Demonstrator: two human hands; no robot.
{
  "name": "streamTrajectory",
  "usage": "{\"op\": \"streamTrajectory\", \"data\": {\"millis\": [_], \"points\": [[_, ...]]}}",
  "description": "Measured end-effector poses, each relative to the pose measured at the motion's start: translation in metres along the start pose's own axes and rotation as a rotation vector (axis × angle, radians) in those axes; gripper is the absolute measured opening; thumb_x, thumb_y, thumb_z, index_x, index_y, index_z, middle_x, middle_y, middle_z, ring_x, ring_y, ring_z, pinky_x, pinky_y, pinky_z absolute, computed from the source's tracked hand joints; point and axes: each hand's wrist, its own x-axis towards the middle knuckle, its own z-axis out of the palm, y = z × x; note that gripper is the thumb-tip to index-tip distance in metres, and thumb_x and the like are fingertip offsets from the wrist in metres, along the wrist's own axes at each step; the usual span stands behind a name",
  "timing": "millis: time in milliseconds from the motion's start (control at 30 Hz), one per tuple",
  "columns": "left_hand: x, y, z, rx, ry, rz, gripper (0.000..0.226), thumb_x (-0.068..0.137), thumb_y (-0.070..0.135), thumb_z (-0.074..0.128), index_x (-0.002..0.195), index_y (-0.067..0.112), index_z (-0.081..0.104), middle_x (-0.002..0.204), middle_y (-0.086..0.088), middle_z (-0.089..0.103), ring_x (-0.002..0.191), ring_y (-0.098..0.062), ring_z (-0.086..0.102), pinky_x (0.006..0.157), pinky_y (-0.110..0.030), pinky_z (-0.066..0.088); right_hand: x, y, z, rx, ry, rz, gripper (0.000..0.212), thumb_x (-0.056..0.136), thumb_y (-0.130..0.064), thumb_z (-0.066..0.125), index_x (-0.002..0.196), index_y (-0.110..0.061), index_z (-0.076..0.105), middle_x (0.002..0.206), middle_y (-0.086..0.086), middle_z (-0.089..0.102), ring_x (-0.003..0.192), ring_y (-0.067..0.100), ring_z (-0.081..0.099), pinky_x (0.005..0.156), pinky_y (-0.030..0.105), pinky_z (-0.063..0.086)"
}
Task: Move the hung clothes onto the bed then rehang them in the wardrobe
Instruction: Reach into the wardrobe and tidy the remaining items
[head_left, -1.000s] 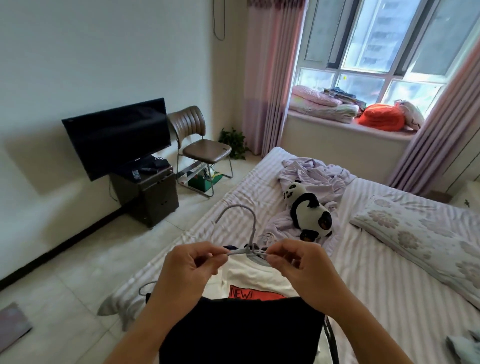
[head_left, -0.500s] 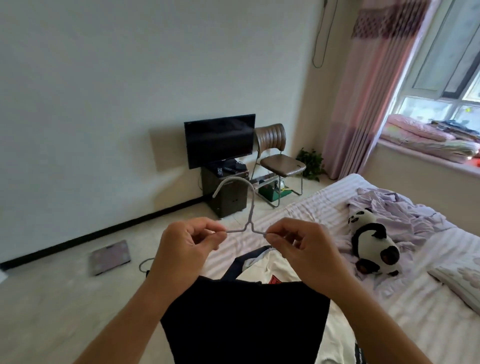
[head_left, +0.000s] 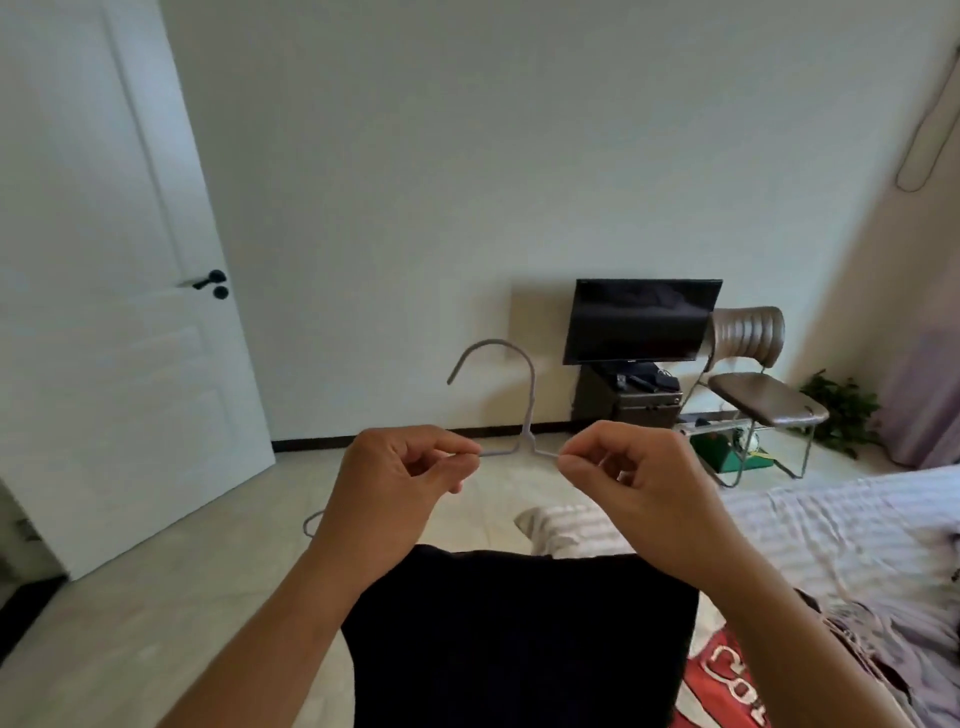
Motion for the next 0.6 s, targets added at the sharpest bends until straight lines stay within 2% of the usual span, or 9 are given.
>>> {"op": "streamTrajectory", "data": {"millis": [133, 333, 433, 500, 600], "points": [[-0.023, -0.019, -0.083, 0.022, 0.108, -0.028, 0.012, 0.084, 0.015, 0.074, 0.084, 0.027, 0.078, 0.065, 0.009, 0.071, 0.062, -0.004, 0.065, 0.061, -0.008, 0.046, 0.017, -0.054, 0.064, 0.009, -0.120, -0.085, 0.013, 0.090, -0.028, 0.068, 0.090, -0.041, 0.070, 0.082, -0.023, 0.068, 0.069, 0.009, 0.061, 0.064, 0.019, 0.052], [-0.064, -0.043, -0.204, 0.079, 0.248, -0.071, 0.015, 0.084, 0.013, 0.074, 0.081, 0.028, 0.078, 0.067, 0.002, 0.071, 0.063, -0.007, 0.064, 0.069, -0.023, 0.050, 0.035, -0.134, 0.158, 0.085, -0.270, -0.211, 0.013, 0.093, -0.027, 0.065, 0.085, -0.035, 0.071, 0.078, -0.019, 0.066, 0.059, 0.014, 0.051, 0.058, 0.017, 0.044], [-0.085, -0.054, -0.261, 0.138, 0.331, -0.101, 0.015, 0.085, 0.016, 0.073, 0.083, 0.031, 0.077, 0.073, 0.001, 0.072, 0.072, -0.012, 0.068, 0.075, -0.027, 0.055, 0.044, -0.173, 0.206, 0.138, -0.337, -0.273, 0.014, 0.093, -0.027, 0.066, 0.082, -0.034, 0.071, 0.076, -0.014, 0.067, 0.059, 0.017, 0.051, 0.056, 0.016, 0.042], [-0.100, -0.060, -0.295, 0.175, 0.388, -0.122, 0.016, 0.086, 0.018, 0.073, 0.084, 0.033, 0.077, 0.077, 0.004, 0.073, 0.077, -0.012, 0.069, 0.078, -0.026, 0.057, 0.049, -0.200, 0.237, 0.177, -0.386, -0.317, 0.014, 0.093, -0.026, 0.065, 0.082, -0.034, 0.070, 0.076, -0.016, 0.066, 0.057, 0.010, 0.050, 0.057, 0.014, 0.043], [-0.121, -0.070, -0.343, 0.248, 0.496, -0.148, 0.014, 0.087, 0.020, 0.072, 0.086, 0.033, 0.077, 0.081, 0.013, 0.073, 0.080, -0.006, 0.068, 0.074, -0.018, 0.055, 0.055, -0.238, 0.283, 0.228, -0.473, -0.377, 0.014, 0.093, -0.025, 0.065, 0.083, -0.033, 0.070, 0.076, -0.019, 0.065, 0.057, 0.004, 0.050, 0.060, 0.014, 0.044]]}}
